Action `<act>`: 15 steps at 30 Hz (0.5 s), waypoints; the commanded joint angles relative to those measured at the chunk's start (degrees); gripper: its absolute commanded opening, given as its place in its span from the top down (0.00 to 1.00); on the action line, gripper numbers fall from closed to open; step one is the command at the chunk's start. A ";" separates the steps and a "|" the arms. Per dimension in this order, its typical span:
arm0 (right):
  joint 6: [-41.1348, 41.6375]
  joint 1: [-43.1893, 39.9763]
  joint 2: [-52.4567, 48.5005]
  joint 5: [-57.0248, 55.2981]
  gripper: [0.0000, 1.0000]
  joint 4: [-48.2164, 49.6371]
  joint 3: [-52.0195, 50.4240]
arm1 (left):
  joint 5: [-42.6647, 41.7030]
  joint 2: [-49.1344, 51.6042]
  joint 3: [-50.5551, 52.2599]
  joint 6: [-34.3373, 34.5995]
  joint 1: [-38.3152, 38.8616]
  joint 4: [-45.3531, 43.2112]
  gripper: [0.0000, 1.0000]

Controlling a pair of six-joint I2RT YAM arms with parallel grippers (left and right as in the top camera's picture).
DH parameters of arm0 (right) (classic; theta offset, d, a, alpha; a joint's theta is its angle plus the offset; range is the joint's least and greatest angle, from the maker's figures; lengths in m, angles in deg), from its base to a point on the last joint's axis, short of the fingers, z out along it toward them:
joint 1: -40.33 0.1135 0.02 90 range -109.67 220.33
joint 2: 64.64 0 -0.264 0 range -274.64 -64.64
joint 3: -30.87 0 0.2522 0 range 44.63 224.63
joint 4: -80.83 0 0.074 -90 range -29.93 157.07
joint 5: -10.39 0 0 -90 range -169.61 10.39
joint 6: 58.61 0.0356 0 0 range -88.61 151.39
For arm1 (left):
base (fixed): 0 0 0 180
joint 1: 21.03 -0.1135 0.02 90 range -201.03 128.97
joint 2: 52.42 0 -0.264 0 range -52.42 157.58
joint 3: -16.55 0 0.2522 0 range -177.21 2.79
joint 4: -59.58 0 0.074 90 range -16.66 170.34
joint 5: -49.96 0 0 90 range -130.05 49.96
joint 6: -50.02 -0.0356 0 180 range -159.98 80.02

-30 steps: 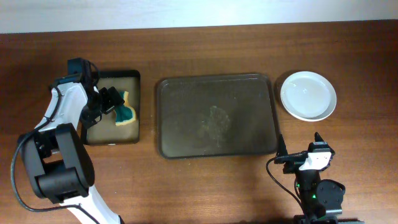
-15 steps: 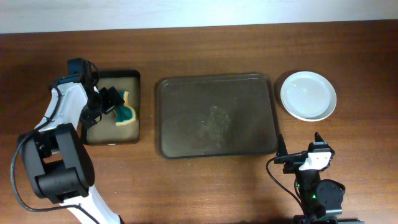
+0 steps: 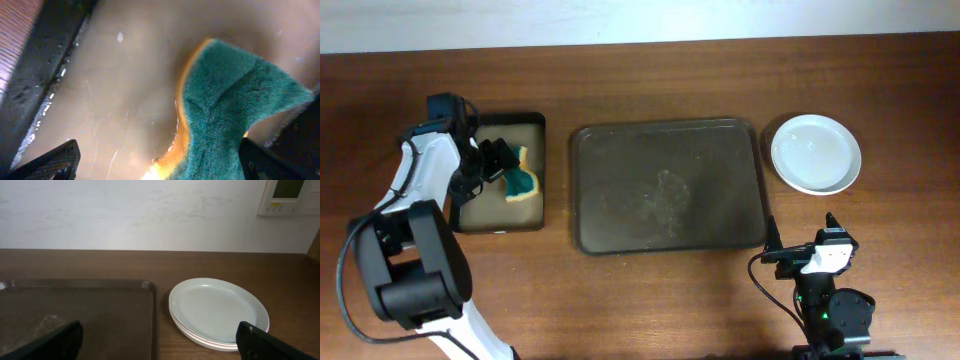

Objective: Clean dirty plates on tray and stack at the side

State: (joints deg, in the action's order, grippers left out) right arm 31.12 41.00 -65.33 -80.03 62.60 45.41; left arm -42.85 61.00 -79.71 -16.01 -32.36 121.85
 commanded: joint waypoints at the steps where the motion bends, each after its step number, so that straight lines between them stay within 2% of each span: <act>1: -0.39 -0.37 0.48 -0.70 0.02 -0.22 -0.46 | -4.09 -8.85 -0.81 -0.48 -0.35 -1.57 0.01; 3: -0.39 -0.37 0.48 -0.70 0.02 -0.22 -0.46 | -1.64 -12.87 -0.61 -0.50 0.13 -2.45 0.01; 8: -0.39 -0.37 0.50 -0.70 0.02 -0.22 -0.46 | -0.48 -25.24 5.97 -1.40 2.40 -14.43 0.01; 15: -0.39 -0.37 0.48 -0.70 0.02 -0.22 -0.46 | -0.70 -53.00 23.43 -15.82 5.99 -27.45 0.01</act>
State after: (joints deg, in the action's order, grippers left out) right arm 31.10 41.00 -65.33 -80.05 62.60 45.41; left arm -43.66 19.43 -63.86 -22.57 -27.03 98.12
